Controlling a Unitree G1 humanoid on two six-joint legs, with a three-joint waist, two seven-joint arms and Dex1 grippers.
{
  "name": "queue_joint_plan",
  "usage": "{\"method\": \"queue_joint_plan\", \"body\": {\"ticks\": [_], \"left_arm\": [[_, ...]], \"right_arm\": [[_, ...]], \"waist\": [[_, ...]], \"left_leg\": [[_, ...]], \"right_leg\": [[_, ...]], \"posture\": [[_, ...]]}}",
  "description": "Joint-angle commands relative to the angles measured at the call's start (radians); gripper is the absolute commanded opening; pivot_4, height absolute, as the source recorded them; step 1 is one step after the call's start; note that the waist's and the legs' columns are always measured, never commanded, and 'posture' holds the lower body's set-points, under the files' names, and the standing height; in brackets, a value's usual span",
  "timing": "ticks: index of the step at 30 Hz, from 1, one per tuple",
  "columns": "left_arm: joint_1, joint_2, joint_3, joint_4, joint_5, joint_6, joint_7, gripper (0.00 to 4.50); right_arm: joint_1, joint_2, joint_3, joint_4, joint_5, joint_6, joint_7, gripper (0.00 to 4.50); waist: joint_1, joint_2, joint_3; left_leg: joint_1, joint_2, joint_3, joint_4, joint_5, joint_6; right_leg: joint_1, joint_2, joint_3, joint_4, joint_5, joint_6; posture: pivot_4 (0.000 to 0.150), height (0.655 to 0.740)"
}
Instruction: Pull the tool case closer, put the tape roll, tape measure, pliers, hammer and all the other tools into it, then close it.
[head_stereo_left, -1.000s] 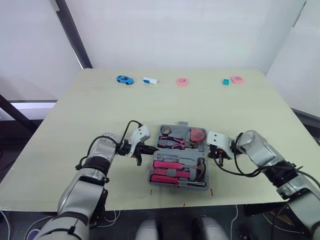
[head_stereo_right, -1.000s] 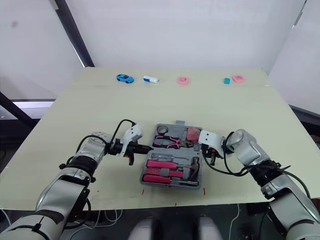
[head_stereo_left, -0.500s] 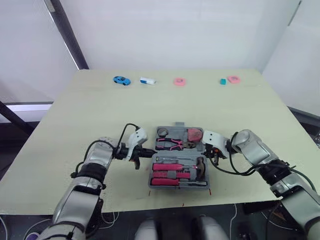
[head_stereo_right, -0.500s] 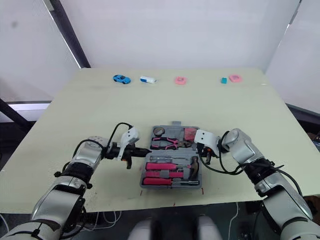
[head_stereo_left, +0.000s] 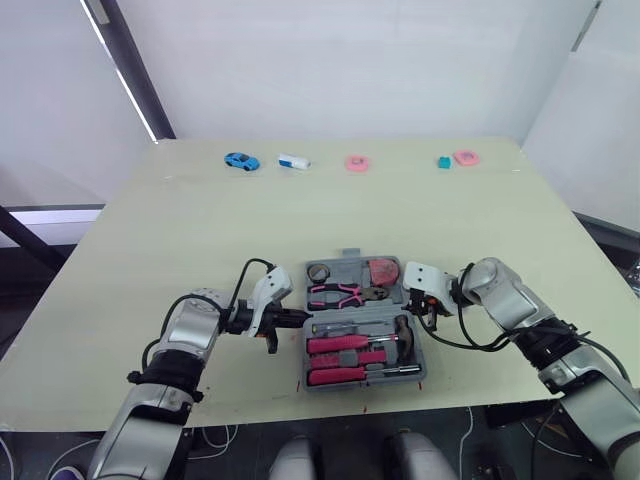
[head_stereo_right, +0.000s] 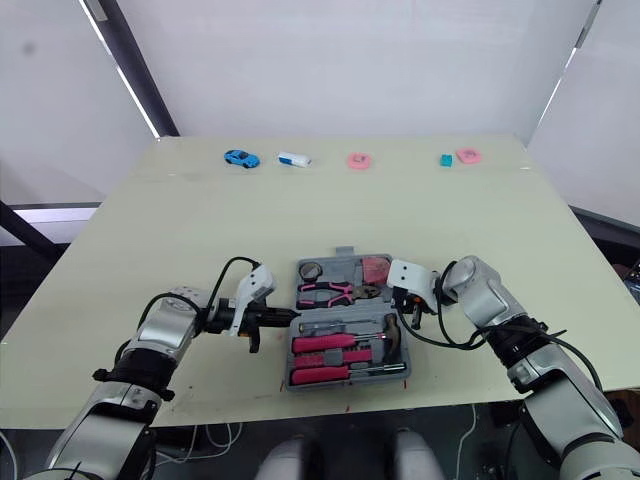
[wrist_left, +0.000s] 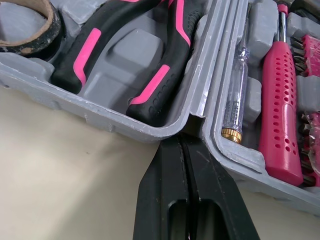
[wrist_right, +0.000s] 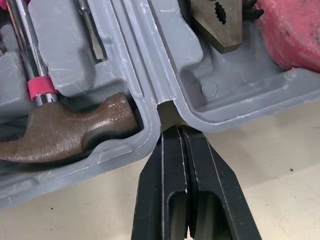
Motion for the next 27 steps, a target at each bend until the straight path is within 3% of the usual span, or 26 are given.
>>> {"method": "queue_joint_plan", "body": {"ticks": [1, 18, 27], "left_arm": [[0.009, -0.013, -0.002, -0.099, -0.051, 0.027, 0.000, 0.02], [0.103, 0.031, 0.009, -0.254, -0.097, 0.124, 0.051, 0.02], [0.136, 0.036, 0.005, -0.208, -0.095, 0.067, 0.066, 0.02]], "right_arm": [[0.017, 0.029, 0.009, -0.087, 0.022, 0.017, 0.022, 0.00], [0.084, 0.027, 0.011, -0.217, 0.022, 0.116, 0.021, 0.00], [0.103, 0.029, 0.015, -0.240, 0.023, 0.132, 0.019, 0.00]], "waist": [[0.000, 0.000, 0.000], [0.000, 0.000, 0.000], [0.000, 0.000, 0.000]], "left_leg": [[0.000, 0.000, 0.000, 0.000, 0.000, 0.000], [0.000, 0.000, 0.000, 0.000, 0.000, 0.000], [0.000, 0.000, 0.000, 0.000, 0.000, 0.000]], "right_leg": [[0.000, 0.000, 0.000, 0.000, 0.000, 0.000], [0.000, 0.000, 0.000, 0.000, 0.000, 0.000], [0.000, 0.000, 0.000, 0.000, 0.000, 0.000]], "posture": [[0.150, 0.7400], [0.150, 0.7400], [0.150, 0.7400]]}}
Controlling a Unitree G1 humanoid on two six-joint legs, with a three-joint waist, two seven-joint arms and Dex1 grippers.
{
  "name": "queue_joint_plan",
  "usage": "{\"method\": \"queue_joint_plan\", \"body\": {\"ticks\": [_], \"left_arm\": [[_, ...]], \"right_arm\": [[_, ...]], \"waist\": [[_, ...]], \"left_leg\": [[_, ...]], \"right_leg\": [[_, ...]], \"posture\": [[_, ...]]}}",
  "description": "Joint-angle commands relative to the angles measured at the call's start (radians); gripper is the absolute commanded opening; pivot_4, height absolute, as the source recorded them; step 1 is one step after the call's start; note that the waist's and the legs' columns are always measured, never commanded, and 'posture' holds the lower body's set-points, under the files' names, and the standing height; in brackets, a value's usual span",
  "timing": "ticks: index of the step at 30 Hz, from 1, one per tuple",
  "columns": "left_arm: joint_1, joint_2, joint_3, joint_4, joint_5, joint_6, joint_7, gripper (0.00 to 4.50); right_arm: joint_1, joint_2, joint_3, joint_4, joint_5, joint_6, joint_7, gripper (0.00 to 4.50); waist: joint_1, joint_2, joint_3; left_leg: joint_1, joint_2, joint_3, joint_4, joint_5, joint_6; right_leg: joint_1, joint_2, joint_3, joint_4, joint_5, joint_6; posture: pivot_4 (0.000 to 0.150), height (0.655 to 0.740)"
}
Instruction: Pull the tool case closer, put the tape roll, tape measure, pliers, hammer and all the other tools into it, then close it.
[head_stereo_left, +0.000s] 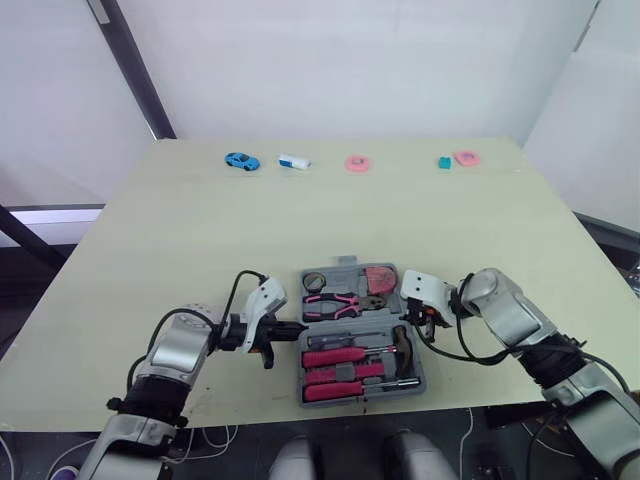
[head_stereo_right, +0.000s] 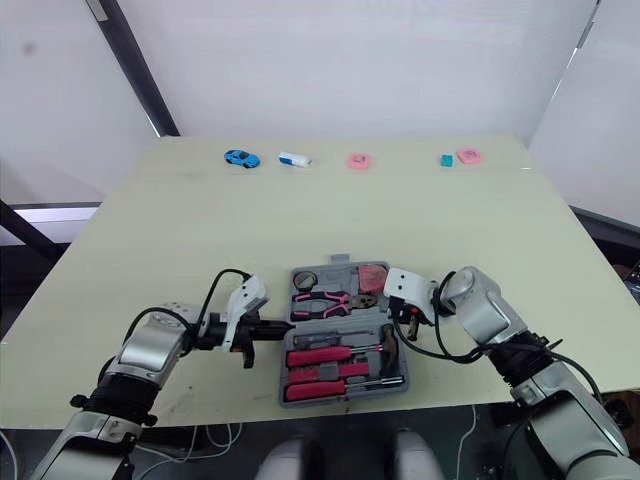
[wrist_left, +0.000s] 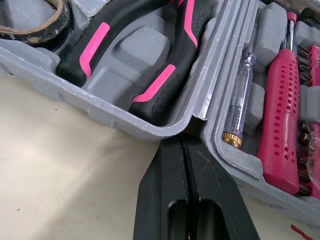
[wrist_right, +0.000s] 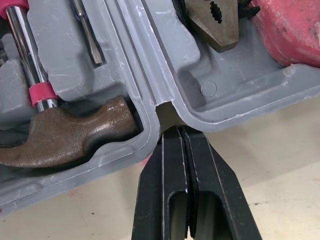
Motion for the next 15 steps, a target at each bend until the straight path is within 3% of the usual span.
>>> {"method": "queue_joint_plan", "body": {"ticks": [1, 15], "left_arm": [[0.002, -0.013, -0.006, 0.002, -0.025, -0.052, -0.004, 0.02], [0.002, -0.019, -0.018, 0.024, -0.031, -0.075, -0.003, 0.02]], "right_arm": [[0.014, 0.030, 0.025, -0.060, 0.034, -0.002, 0.020, 0.00], [0.044, 0.009, 0.021, -0.114, 0.040, 0.041, 0.023, 0.00]], "waist": [[0.000, 0.000, 0.000], [0.001, 0.000, 0.000]], "left_leg": [[0.000, 0.000, 0.000, 0.000, 0.000, 0.000], [0.000, 0.000, 0.000, 0.000, 0.000, 0.000]], "right_leg": [[0.000, 0.000, 0.000, 0.000, 0.000, 0.000], [0.001, 0.000, 0.000, 0.000, 0.000, 0.000]], "posture": [[0.150, 0.7400], [0.150, 0.7400]]}}
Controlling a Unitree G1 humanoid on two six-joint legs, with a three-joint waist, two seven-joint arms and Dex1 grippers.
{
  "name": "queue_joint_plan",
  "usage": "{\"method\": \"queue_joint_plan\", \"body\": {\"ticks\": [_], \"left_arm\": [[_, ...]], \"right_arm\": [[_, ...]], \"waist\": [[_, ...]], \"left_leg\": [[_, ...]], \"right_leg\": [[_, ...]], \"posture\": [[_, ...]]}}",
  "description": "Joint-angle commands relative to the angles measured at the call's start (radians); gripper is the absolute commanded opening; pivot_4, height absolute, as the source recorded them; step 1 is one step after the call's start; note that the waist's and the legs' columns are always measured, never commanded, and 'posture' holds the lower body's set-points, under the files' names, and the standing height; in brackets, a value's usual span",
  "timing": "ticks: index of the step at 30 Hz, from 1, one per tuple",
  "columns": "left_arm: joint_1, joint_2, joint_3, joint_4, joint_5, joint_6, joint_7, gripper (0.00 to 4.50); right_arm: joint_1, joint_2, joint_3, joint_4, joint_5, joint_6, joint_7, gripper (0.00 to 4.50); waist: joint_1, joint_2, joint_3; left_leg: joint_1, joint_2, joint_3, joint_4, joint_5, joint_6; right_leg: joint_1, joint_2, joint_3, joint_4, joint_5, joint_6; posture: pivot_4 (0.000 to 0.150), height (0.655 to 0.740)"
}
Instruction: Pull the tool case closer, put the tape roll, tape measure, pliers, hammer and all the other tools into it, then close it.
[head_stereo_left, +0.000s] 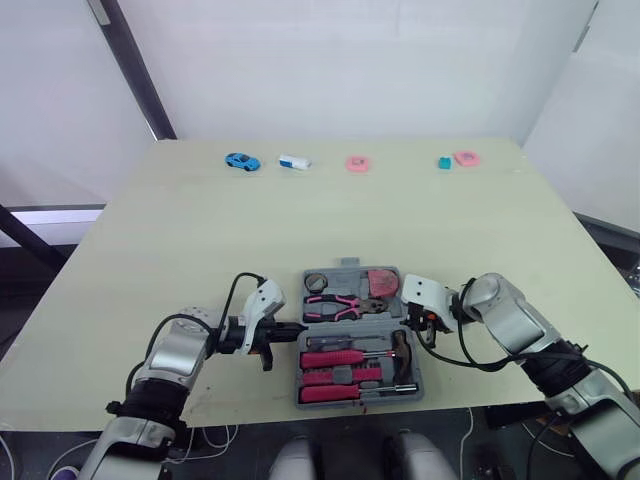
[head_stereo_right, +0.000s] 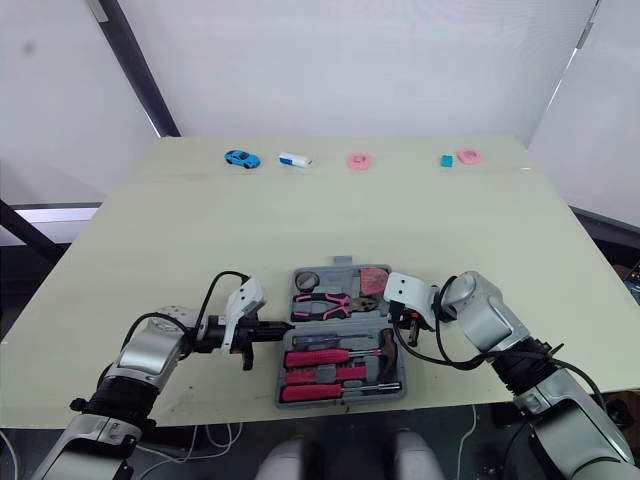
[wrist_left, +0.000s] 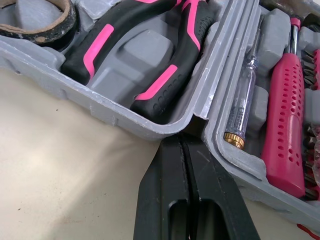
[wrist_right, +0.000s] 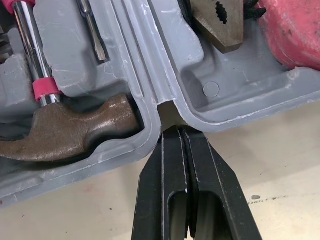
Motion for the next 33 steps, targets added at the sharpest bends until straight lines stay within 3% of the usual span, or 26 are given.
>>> {"method": "queue_joint_plan", "body": {"ticks": [1, 13, 33], "left_arm": [[0.002, -0.014, -0.018, -0.027, -0.020, -0.002, -0.001, 0.02], [0.033, -0.011, -0.025, -0.106, -0.035, 0.043, 0.006, 0.02], [0.067, -0.013, -0.011, -0.013, -0.014, -0.090, 0.039, 0.02]], "right_arm": [[0.012, 0.022, 0.021, -0.054, 0.039, -0.003, 0.021, 0.00], [0.018, 0.015, 0.024, -0.076, 0.042, 0.014, 0.023, 0.00], [0.039, -0.005, -0.009, -0.092, 0.054, 0.010, -0.008, 0.00]], "waist": [[0.000, 0.000, 0.000], [0.001, 0.000, 0.000], [0.003, 0.000, 0.000]], "left_leg": [[0.000, 0.000, 0.000, 0.000, 0.000, 0.000], [0.000, 0.000, 0.000, 0.000, 0.000, 0.000], [0.000, 0.000, 0.000, 0.000, 0.000, 0.000]], "right_leg": [[0.000, 0.000, 0.000, 0.000, 0.000, 0.000], [0.000, 0.000, 0.000, 0.000, 0.000, 0.000], [0.000, 0.000, 0.000, 0.000, 0.000, 0.000]], "posture": [[0.150, 0.7400], [0.150, 0.7400], [0.150, 0.7400]]}}
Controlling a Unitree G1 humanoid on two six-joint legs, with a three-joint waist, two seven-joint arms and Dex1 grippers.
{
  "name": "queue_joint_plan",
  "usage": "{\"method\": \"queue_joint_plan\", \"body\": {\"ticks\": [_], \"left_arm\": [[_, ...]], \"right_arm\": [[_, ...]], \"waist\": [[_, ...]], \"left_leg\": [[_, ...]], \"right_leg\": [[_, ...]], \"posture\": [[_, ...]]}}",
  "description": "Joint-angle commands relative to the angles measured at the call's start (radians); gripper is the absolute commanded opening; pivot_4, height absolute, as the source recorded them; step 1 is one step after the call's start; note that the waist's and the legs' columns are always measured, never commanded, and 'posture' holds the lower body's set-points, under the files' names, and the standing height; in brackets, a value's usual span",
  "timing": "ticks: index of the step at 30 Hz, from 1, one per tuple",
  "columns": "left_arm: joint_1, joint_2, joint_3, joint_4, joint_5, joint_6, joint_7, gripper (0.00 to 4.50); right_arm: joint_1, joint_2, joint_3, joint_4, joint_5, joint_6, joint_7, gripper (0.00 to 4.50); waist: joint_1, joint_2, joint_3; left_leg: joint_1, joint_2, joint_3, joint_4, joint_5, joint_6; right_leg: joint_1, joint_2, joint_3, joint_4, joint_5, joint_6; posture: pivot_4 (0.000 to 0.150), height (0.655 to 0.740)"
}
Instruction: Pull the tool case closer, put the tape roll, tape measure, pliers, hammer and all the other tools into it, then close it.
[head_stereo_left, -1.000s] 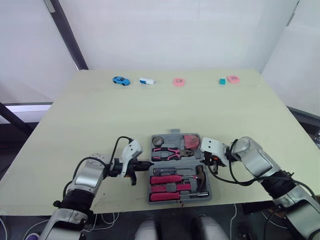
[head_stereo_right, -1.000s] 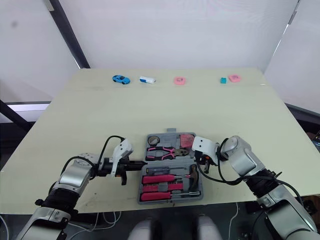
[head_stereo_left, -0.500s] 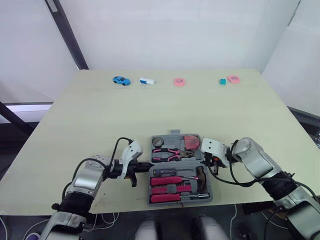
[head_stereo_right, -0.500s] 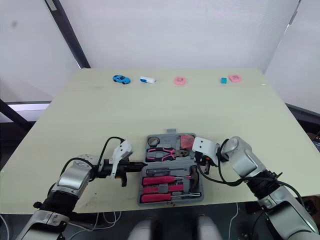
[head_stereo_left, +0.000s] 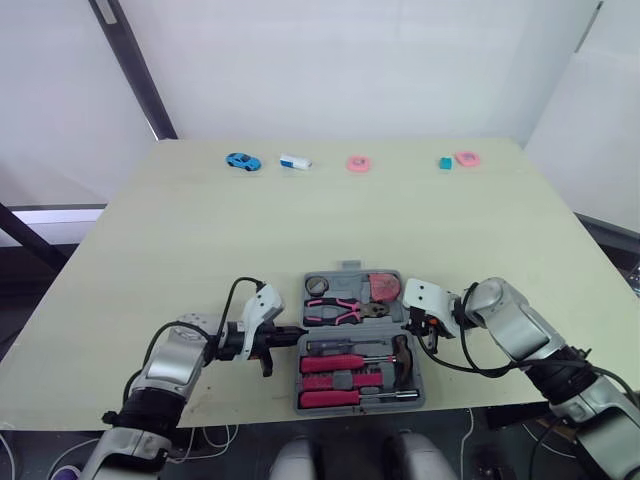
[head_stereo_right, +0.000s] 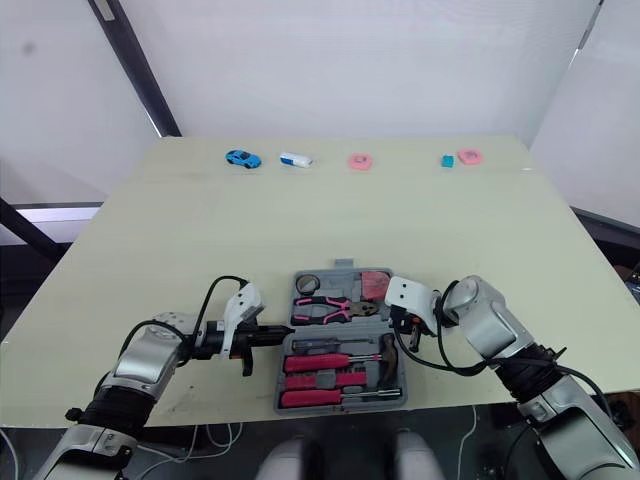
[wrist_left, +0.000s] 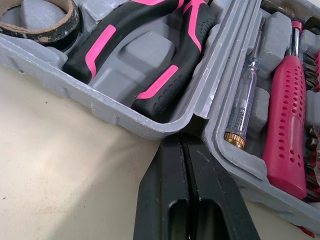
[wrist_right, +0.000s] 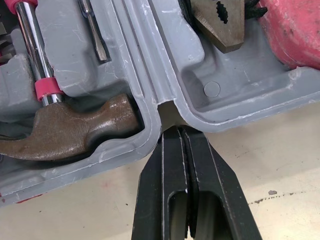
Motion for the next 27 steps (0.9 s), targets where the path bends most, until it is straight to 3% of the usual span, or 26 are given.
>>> {"method": "queue_joint_plan", "body": {"ticks": [1, 4, 11, 14, 21, 27], "left_arm": [[0.021, -0.015, -0.004, 0.024, 0.010, -0.075, 0.035, 0.02], [0.039, -0.024, 0.052, 0.032, -0.006, -0.145, 0.089, 0.02], [0.160, -0.029, 0.237, -0.034, -0.232, -0.206, -0.005, 0.02], [0.228, 0.003, 0.291, -0.046, -0.277, -0.214, -0.045, 0.84], [0.367, 0.077, 0.427, -0.070, -0.360, -0.219, -0.084, 4.42], [0.420, 0.107, 0.469, -0.087, -0.373, -0.205, -0.066, 4.42]], "right_arm": [[0.011, 0.025, -0.030, -0.038, 0.053, -0.020, -0.014, 0.00], [0.038, 0.013, -0.105, -0.053, 0.097, -0.021, -0.030, 0.00], [0.212, -0.011, -0.396, -0.065, 0.293, -0.216, -0.072, 0.00], [0.309, -0.068, -0.474, -0.079, 0.331, -0.297, -0.048, 0.83], [0.541, -0.214, -0.713, -0.146, 0.474, -0.301, -0.006, 4.42], [0.640, -0.259, -0.811, -0.239, 0.571, -0.230, -0.016, 4.42]], "waist": [[0.000, 0.000, 0.000], [0.000, 0.000, 0.000], [0.003, 0.000, 0.000], [0.003, 0.000, 0.000], [0.006, 0.000, 0.000], [0.002, 0.000, 0.000]], "left_leg": [[0.000, 0.000, 0.000, 0.000, 0.000, 0.000], [0.000, 0.000, 0.000, 0.000, 0.000, 0.000], [0.000, 0.000, 0.000, 0.000, 0.000, 0.000], [0.001, 0.000, 0.000, 0.000, 0.000, 0.000], [0.002, 0.000, 0.000, 0.000, 0.000, 0.000], [0.013, 0.000, 0.002, -0.001, 0.000, 0.000]], "right_leg": [[0.000, 0.000, 0.000, 0.000, 0.000, 0.000], [0.000, 0.000, 0.000, 0.000, 0.000, 0.000], [0.001, -0.001, -0.001, 0.000, 0.000, 0.000], [0.001, -0.001, -0.001, 0.000, 0.000, 0.000], [0.002, -0.002, -0.001, -0.001, 0.000, 0.000], [0.011, -0.003, 0.000, -0.001, -0.005, 0.001]], "posture": [[0.150, 0.7400], [0.150, 0.7400], [0.150, 0.7400], [0.150, 0.7400], [0.150, 0.7400], [0.150, 0.7400]]}}
